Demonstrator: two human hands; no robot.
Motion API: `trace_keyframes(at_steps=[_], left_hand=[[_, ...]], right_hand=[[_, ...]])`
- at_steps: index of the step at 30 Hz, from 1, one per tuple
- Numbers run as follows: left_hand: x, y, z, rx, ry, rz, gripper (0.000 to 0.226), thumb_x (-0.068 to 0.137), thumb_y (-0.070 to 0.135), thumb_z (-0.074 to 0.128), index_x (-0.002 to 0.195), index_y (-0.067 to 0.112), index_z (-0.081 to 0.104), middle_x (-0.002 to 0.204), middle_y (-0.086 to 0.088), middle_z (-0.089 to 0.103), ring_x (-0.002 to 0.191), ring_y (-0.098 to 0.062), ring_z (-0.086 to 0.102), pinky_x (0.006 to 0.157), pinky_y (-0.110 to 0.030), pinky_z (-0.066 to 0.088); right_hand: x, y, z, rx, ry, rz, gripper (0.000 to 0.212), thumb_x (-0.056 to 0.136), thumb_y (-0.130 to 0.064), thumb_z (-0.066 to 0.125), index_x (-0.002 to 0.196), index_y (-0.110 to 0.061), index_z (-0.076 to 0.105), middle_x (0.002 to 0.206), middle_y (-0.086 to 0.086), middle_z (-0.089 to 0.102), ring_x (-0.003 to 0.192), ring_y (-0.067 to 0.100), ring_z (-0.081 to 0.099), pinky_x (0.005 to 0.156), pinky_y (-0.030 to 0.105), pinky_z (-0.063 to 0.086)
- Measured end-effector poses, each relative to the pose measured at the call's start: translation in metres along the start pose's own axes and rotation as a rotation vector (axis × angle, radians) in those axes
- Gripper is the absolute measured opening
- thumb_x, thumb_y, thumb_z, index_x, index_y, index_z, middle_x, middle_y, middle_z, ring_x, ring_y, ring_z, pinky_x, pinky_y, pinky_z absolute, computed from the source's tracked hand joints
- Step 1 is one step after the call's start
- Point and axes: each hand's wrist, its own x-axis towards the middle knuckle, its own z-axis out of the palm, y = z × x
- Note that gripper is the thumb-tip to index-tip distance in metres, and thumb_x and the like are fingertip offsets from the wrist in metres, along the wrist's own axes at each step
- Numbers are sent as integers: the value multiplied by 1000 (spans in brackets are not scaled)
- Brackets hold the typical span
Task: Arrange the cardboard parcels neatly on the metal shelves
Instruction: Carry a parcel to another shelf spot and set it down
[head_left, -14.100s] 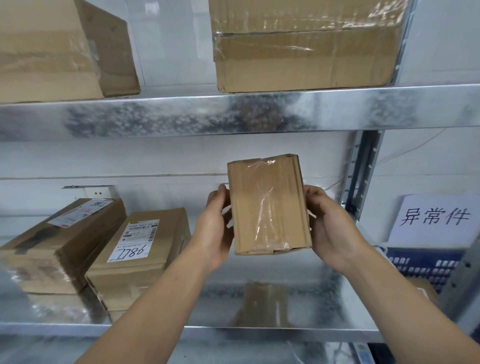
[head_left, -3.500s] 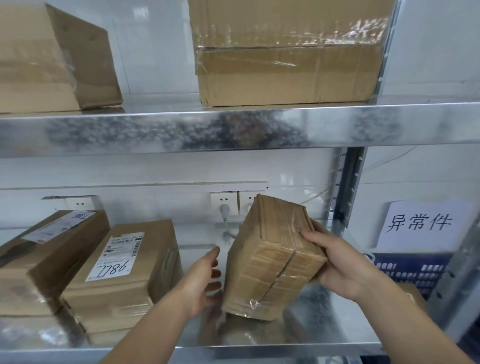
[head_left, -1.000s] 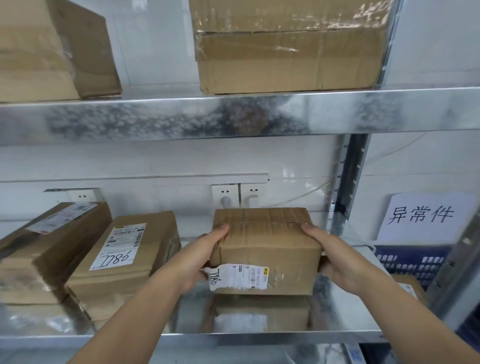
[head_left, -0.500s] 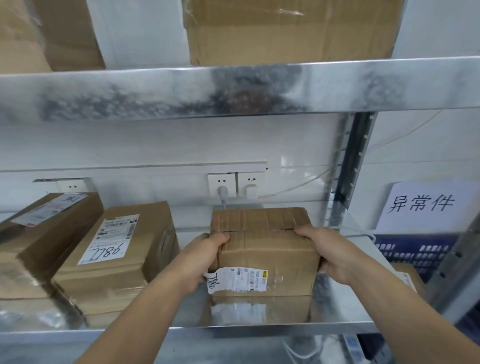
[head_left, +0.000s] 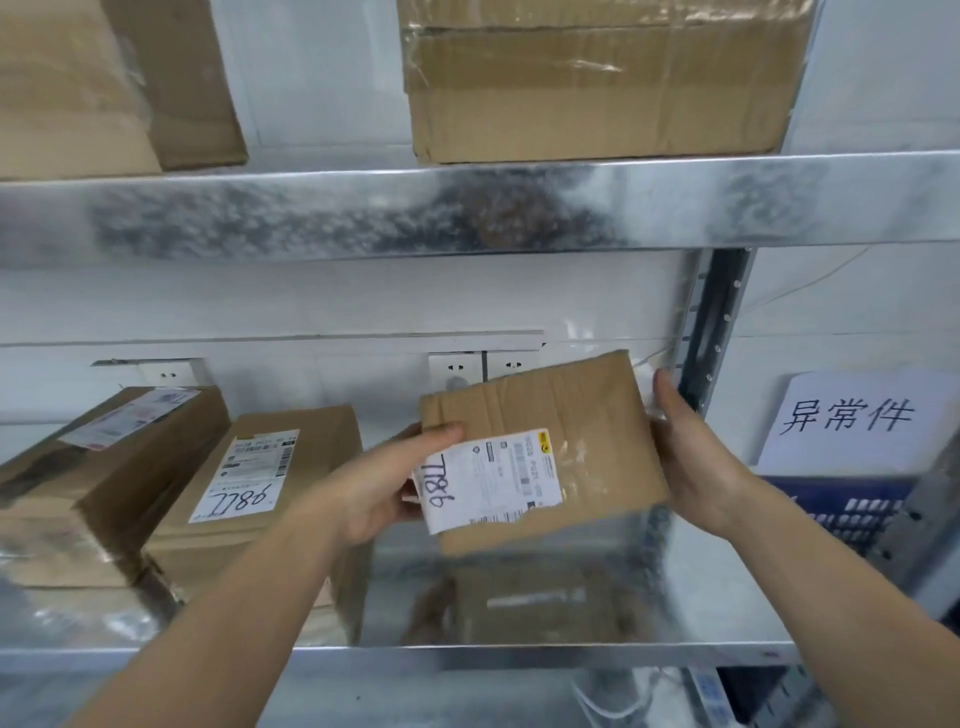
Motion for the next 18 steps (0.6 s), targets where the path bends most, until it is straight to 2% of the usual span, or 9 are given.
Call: trace_keyframes(at_steps=[3, 4, 6, 7, 8, 10, 13, 15, 18], left_hand=[[0, 13, -3, 3, 23, -32, 39, 82, 56, 67, 101, 21, 69, 94, -9, 71, 88, -25, 63, 84, -37, 49], [-1, 15, -5, -4, 27, -35, 41, 80, 58, 67, 100, 22, 69, 93, -9, 69, 82, -24, 62, 83, -38, 48], [-3, 17, -8, 14, 23, -40, 42, 84, 60, 65, 101, 22, 65, 80, -7, 66, 62, -19, 60, 77, -36, 50], [-4, 16, -9, 47, 5, -54, 45, 83, 62, 64, 102, 21, 64, 76, -7, 65, 57, -19, 60, 74, -36, 52], [-7, 14, -10, 85, -19, -73, 52, 78, 65, 65, 104, 20, 64, 77, -8, 66, 59, -20, 61, 74, -37, 53], [-10, 8, -13, 136, -72, -115, 67, 63, 68, 68, 107, 17, 65, 89, -13, 69, 77, -28, 64, 79, -40, 54], [-8, -2, -15, 62, -102, -143, 73, 61, 65, 70, 113, 14, 66, 109, -25, 67, 98, -33, 61, 86, -44, 55], [-6, -6, -10, 8, -106, -143, 67, 62, 59, 72, 112, 14, 69, 113, -26, 69, 98, -33, 64, 82, -43, 56], [-2, -5, -1, -3, -134, -139, 55, 60, 53, 73, 100, 15, 67, 100, -17, 67, 85, -29, 63, 77, -41, 55]], right_hand=[[-3, -5, 4, -54, -18, -68, 111, 50, -99, 58, 139, -32, 62, 119, -5, 74, 115, 19, 64, 110, 47, 38], [-5, -7, 5, -44, -26, -69, 104, 53, -95, 62, 137, -33, 62, 116, -5, 73, 114, 20, 63, 108, 50, 37], [-11, -9, 7, 28, -48, -76, 69, 70, -75, 63, 124, -32, 66, 106, 0, 73, 107, 26, 63, 102, 54, 43], [-13, -8, 6, 63, -50, -74, 58, 72, -66, 64, 117, -30, 67, 102, 3, 70, 104, 28, 62, 99, 55, 47], [-15, -6, 4, 79, -51, -73, 52, 72, -62, 65, 113, -29, 68, 101, 6, 67, 103, 29, 61, 99, 56, 49], [-20, 0, -2, 81, -52, -58, 51, 72, -57, 69, 112, -27, 69, 101, 7, 68, 103, 29, 62, 103, 60, 48], [-27, 9, -11, 58, -41, -1, 50, 74, -55, 71, 113, -24, 72, 90, 5, 72, 96, 28, 65, 103, 62, 49], [-33, 15, -17, 62, -27, 11, 43, 82, -53, 68, 114, -24, 71, 85, 3, 72, 92, 26, 65, 101, 62, 50], [-41, 16, -26, 80, 12, 28, 33, 90, -50, 64, 112, -26, 70, 82, 2, 71, 87, 25, 64, 100, 61, 51]])
